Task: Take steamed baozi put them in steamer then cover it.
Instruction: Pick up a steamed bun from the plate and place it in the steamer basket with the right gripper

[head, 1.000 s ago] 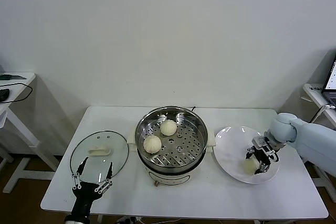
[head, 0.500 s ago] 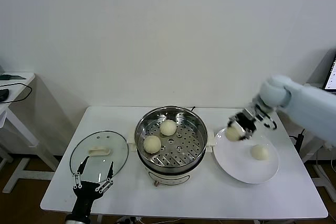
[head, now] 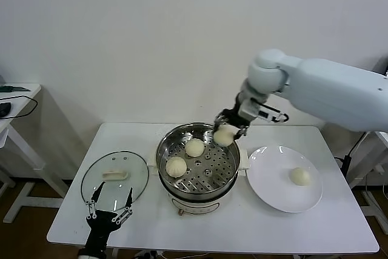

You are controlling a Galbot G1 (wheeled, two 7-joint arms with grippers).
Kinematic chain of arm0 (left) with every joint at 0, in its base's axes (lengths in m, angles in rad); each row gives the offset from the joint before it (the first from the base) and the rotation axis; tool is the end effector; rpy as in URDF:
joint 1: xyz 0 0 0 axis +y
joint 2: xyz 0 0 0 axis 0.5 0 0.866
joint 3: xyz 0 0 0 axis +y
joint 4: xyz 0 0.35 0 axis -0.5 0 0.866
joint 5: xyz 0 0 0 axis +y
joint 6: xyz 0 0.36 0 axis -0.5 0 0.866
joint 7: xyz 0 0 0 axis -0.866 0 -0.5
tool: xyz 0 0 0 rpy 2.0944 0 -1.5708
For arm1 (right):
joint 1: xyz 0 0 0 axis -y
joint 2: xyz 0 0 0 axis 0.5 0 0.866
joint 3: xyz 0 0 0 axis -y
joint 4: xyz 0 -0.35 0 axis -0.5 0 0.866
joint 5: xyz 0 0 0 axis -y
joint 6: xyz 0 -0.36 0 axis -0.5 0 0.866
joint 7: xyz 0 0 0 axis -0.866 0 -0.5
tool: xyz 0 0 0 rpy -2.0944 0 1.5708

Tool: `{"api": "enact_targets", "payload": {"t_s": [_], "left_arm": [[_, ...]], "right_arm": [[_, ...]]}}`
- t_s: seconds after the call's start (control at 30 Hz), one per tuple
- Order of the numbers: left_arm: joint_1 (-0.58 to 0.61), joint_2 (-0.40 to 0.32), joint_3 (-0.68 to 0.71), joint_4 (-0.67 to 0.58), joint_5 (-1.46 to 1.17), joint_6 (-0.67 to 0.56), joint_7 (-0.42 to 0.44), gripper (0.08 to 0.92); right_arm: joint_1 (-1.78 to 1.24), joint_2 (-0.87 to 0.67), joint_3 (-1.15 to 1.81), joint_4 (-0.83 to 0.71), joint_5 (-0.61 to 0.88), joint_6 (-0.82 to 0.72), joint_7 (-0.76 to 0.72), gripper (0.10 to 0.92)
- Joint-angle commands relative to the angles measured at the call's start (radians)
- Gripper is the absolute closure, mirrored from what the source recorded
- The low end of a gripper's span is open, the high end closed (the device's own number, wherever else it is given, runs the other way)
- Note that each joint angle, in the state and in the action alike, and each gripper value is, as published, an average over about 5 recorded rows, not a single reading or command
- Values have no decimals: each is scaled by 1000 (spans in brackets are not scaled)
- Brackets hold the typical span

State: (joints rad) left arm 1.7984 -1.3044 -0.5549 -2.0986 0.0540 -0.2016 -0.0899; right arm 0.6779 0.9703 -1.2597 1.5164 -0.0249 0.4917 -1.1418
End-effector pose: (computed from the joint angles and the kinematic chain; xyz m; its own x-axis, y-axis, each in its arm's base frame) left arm 0.1179 0.0538 -0.3292 -0.9969 0.0773 0.0129 0.0780 0.9606 0.2669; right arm 0.5091 0.0811 0.0025 -0.1217 -0.2306 0.9654 -0.1412 -0.9587 -0.2468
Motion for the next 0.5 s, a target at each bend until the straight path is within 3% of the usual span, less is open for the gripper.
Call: {"api": "enact_targets", "payload": {"t_s": [0.03,0.5], "left_arm": [[0,2,-1,-3,-1,2,1,177],[-5,-1,-7,-4,-1,1,0,177]], "right_arm": [[-4,134,-46,81,-94,151,14,362],[-95,141,-65,92,-194,221,25,343]]}}
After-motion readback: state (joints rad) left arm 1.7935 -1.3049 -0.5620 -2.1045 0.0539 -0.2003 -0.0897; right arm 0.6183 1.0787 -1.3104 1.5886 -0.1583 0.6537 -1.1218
